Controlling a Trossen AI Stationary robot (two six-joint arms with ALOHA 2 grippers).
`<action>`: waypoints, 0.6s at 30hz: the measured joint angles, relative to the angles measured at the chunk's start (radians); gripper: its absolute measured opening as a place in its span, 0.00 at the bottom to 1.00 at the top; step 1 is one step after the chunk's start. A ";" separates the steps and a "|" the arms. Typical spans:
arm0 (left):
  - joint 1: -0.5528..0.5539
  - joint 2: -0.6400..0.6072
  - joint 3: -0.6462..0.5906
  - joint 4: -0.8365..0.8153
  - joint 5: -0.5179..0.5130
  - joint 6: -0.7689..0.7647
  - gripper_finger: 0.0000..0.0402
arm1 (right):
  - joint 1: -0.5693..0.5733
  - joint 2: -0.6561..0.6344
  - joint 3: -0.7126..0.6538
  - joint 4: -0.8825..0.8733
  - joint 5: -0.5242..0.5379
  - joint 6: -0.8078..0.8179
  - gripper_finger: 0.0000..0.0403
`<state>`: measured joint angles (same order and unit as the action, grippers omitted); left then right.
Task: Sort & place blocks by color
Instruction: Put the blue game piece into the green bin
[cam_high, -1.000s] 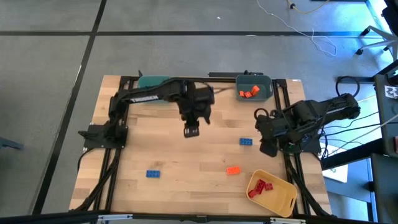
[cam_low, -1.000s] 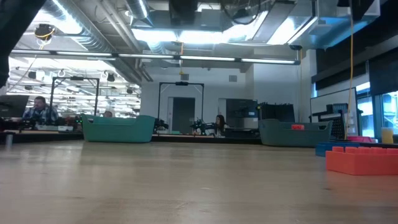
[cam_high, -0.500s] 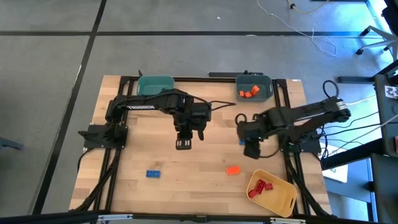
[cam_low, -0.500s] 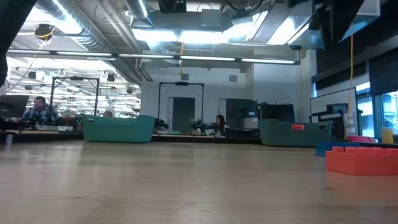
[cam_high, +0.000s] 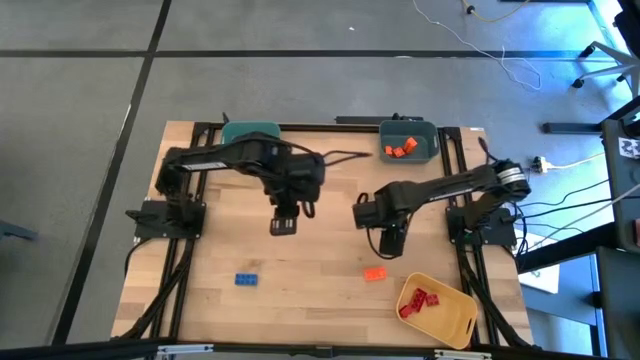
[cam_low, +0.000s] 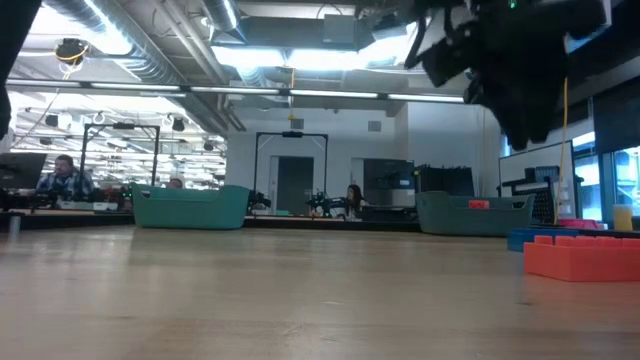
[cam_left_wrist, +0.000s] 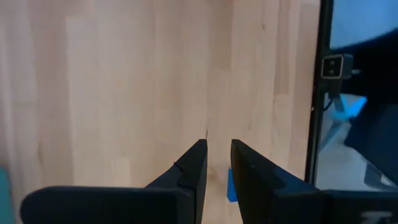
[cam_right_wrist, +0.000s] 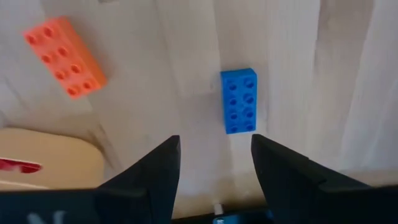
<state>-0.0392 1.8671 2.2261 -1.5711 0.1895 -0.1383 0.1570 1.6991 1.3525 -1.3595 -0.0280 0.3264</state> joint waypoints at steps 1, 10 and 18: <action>0.000 -0.015 0.000 0.000 -0.014 -0.015 0.16 | -0.001 0.014 -0.001 -0.001 0.002 -0.016 0.49; 0.005 -0.123 0.000 0.000 -0.113 -0.065 0.16 | -0.059 0.034 -0.188 0.087 0.007 -0.047 0.49; 0.032 -0.137 0.000 0.000 -0.127 -0.070 0.16 | -0.109 0.034 -0.322 0.230 -0.028 -0.110 0.49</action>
<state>-0.0076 1.7298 2.2261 -1.5714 0.0628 -0.2081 0.0484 1.7329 1.0301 -1.1297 -0.0562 0.2166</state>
